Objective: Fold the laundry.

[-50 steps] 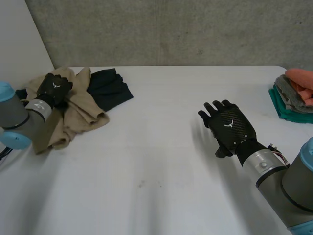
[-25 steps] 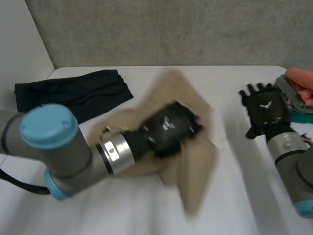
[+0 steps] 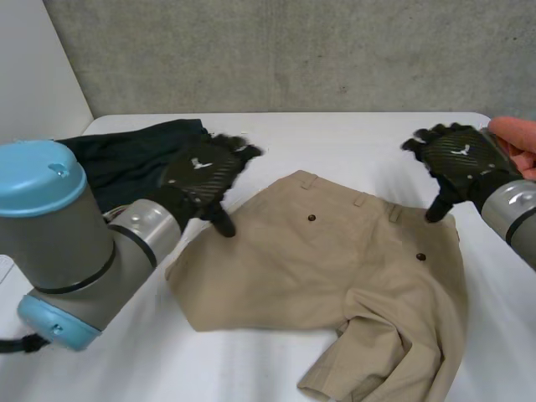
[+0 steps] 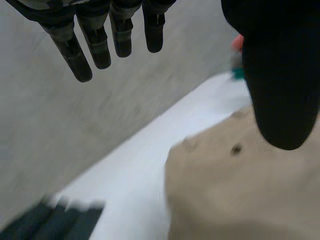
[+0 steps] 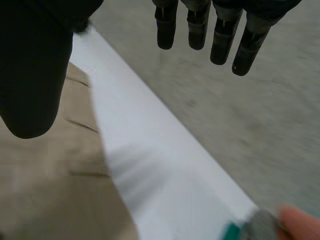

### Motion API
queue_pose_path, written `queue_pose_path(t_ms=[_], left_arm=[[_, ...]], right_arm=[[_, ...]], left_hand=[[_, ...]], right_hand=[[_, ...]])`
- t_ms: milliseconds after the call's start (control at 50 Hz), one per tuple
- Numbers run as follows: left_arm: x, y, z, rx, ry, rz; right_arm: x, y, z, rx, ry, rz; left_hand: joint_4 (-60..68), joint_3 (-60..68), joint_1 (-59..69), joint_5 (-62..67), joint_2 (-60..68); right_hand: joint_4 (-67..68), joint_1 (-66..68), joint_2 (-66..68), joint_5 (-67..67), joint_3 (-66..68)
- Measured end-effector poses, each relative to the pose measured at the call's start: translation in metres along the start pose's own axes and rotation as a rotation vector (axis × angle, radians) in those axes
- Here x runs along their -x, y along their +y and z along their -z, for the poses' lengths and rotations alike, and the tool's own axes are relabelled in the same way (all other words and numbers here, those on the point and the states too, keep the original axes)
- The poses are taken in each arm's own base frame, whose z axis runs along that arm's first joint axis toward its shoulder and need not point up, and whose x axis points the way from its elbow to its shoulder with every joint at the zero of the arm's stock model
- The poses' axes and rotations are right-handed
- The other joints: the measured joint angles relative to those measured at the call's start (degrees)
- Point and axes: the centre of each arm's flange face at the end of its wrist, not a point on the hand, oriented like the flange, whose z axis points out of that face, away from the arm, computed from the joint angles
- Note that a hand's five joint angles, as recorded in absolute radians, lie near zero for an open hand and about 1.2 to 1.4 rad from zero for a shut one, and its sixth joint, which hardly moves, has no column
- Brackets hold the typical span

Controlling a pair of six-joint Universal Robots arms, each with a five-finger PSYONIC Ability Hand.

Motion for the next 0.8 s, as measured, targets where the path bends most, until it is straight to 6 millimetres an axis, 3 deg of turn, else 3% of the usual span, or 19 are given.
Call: queue_pose_path(t_ms=[120,280,500,580,620,640,660,700,740,780,800], left_arm=[[0.023,0.021,0.014,0.200,-0.196,0.043],[0.041,0.044,0.021,0.318,-0.275,0.072],[0.039,0.065,0.016,0.366,-0.257,0.169],[0.036,0.069,0.013,0.376,-0.226,0.191],[0.035,0.069,0.011,0.376,-0.213,0.196],[0.035,0.069,0.011,0.376,-0.213,0.196],[0.035,0.069,0.009,0.373,-0.206,0.198],[0.035,0.069,0.007,0.370,-0.203,0.199],[0.035,0.069,0.003,0.366,-0.201,0.198],[0.036,0.070,0.001,0.365,-0.200,0.196],[0.036,0.070,0.000,0.364,-0.199,0.196]], right_arm=[[0.006,-0.005,-0.009,0.076,-0.183,-0.032],[0.005,0.006,-0.014,0.171,-0.209,0.125],[0.007,0.025,-0.005,0.250,-0.202,0.274],[0.003,0.032,-0.002,0.266,-0.210,0.341],[0.001,0.036,-0.001,0.276,-0.221,0.388],[0.001,0.036,-0.001,0.276,-0.221,0.388],[0.000,0.040,0.000,0.287,-0.237,0.424],[0.000,0.044,0.001,0.298,-0.250,0.441],[0.001,0.050,0.002,0.319,-0.270,0.456],[0.001,0.053,0.003,0.329,-0.278,0.456],[0.000,0.056,0.004,0.339,-0.284,0.453]], left_hand=[[0.00,0.00,0.00,0.00,0.00],[0.00,0.00,0.00,0.01,0.00],[1.10,0.92,1.21,1.00,1.12],[6.62,5.93,7.46,6.27,6.67],[17.89,17.16,19.50,17.43,17.76],[17.89,17.16,19.50,17.43,17.76],[27.02,26.37,29.40,26.43,27.74],[30.91,30.27,33.43,30.25,30.88],[47.49,46.66,49.26,46.71,47.40],[47.49,46.66,49.26,46.71,47.40],[55.08,54.04,54.01,53.44,54.95]], right_hand=[[0.00,0.00,0.00,0.00,0.00],[0.00,0.00,0.00,0.00,0.00],[0.00,0.00,0.00,0.00,0.00],[0.00,0.00,0.00,0.00,0.00],[0.00,0.00,0.00,0.00,0.00],[0.00,0.00,0.00,0.00,0.00],[0.00,0.00,0.00,0.00,0.00],[0.00,0.00,0.00,0.00,0.00],[0.00,0.00,0.00,0.00,0.00],[0.00,0.00,0.00,0.00,0.00],[0.00,0.00,0.00,0.00,0.00]])
